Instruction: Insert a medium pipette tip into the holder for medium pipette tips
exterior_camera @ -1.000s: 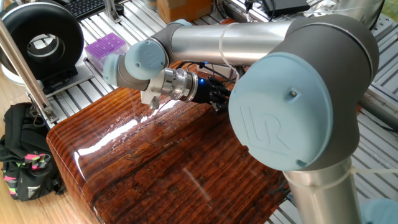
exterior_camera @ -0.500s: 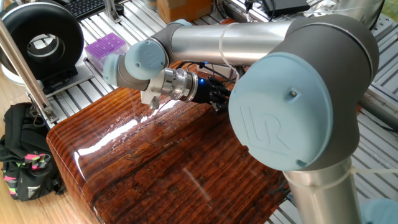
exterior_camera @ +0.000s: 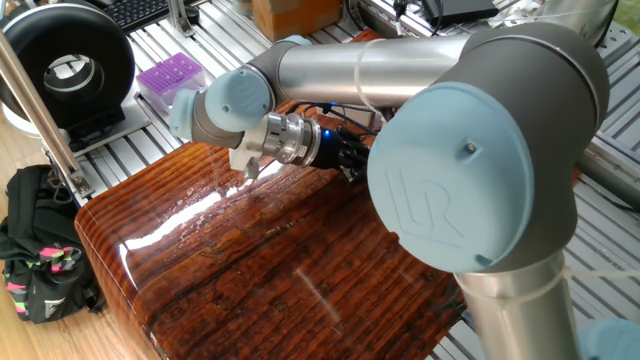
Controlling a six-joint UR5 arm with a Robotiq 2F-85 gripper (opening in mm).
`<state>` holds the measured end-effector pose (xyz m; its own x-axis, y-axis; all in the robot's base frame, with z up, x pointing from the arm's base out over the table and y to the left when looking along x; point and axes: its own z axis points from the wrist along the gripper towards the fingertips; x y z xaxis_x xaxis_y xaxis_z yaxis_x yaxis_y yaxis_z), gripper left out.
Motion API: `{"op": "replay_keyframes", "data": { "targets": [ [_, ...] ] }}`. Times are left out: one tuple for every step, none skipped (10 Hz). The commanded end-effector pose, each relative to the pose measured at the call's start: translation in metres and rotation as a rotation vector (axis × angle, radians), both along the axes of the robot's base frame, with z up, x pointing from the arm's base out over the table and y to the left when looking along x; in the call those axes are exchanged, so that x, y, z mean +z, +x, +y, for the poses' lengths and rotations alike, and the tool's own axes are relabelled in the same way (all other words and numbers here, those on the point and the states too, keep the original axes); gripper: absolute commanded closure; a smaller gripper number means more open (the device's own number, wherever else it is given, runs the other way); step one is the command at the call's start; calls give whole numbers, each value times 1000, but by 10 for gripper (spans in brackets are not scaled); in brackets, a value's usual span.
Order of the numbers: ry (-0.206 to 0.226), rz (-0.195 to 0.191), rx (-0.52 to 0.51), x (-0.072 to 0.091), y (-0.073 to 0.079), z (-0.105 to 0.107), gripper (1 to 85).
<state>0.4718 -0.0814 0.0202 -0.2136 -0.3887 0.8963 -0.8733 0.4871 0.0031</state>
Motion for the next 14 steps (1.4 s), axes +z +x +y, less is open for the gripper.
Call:
{"op": "replay_keyframes", "data": {
  "targets": [
    [-33,14,9,5,1,1,470],
    [-36,14,14,5,2,0,470],
    [-31,14,13,2,1,0,470],
    [-24,15,8,-1,-1,0,470],
    [-23,15,8,-1,-1,-1,470],
    [-17,19,3,-2,-3,0,470],
    [-12,24,3,-2,-5,1,470],
    [-12,27,3,-2,-7,1,470],
    [-18,28,5,-2,-6,1,470],
    [-26,25,6,-2,-6,3,470],
    [-30,22,4,-4,-6,6,470],
    [-31,19,3,-5,-8,5,470],
    [-30,18,6,-7,-8,3,470],
    [-23,18,6,-8,-10,3,470]
  ]
}}
